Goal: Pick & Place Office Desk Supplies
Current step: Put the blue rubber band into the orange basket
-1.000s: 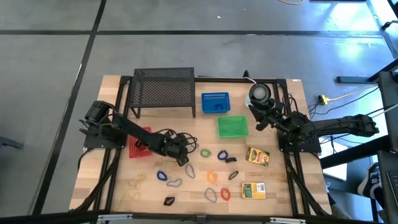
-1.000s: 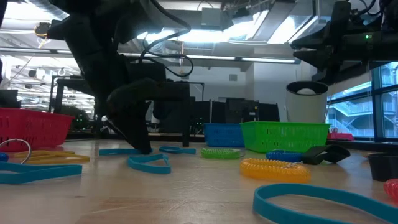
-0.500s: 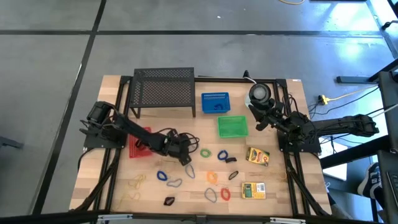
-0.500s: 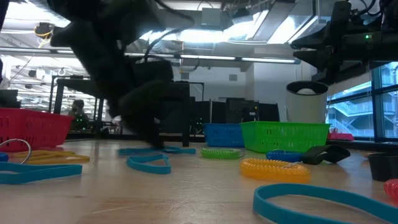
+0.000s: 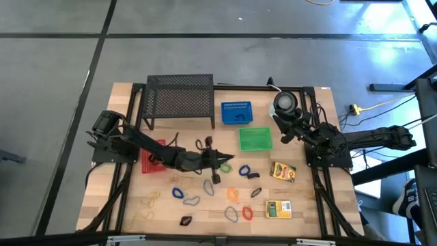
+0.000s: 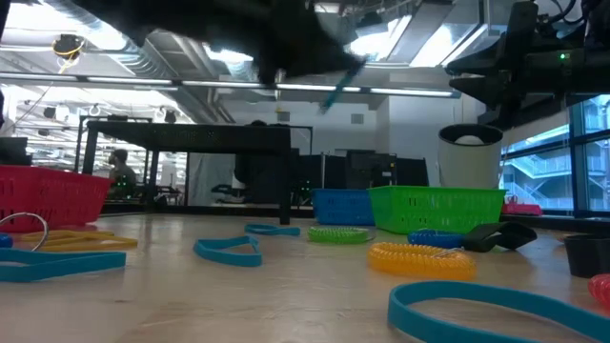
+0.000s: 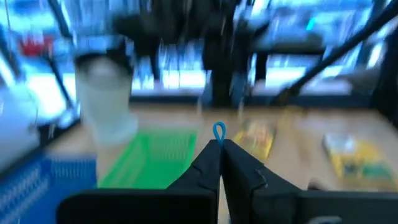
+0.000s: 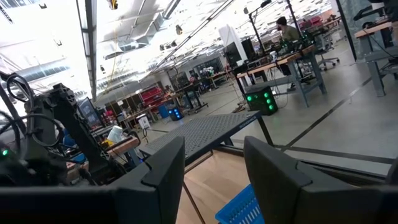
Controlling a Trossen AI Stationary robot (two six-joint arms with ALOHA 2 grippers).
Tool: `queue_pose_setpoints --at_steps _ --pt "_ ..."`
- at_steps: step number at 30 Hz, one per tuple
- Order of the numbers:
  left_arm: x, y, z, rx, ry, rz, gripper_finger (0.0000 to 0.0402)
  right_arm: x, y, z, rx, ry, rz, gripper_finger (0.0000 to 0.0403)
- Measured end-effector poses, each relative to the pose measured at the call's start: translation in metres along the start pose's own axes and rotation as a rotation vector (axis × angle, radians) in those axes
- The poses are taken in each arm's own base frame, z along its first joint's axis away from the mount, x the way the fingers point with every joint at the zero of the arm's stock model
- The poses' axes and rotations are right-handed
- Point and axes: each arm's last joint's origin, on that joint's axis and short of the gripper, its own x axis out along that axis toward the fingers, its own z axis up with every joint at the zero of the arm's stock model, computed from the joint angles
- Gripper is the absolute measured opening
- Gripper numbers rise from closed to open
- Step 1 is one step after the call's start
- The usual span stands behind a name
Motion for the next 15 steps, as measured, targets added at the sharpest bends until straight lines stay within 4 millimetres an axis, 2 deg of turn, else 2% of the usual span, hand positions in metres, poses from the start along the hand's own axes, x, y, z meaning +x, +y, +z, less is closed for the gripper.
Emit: queue_pose_setpoints --at_steps 8,15 --pt "-0.012 -0.011 0.03 0.012 -0.293 -0.09 0.0003 0.0 0.0 0.0 0.0 0.0 0.0 0.0166" --pt "-0.015 -0.015 0.034 0.044 -0.345 -0.147 0.0003 0.0 0.0 0.0 0.0 0.0 0.0 0.0166"
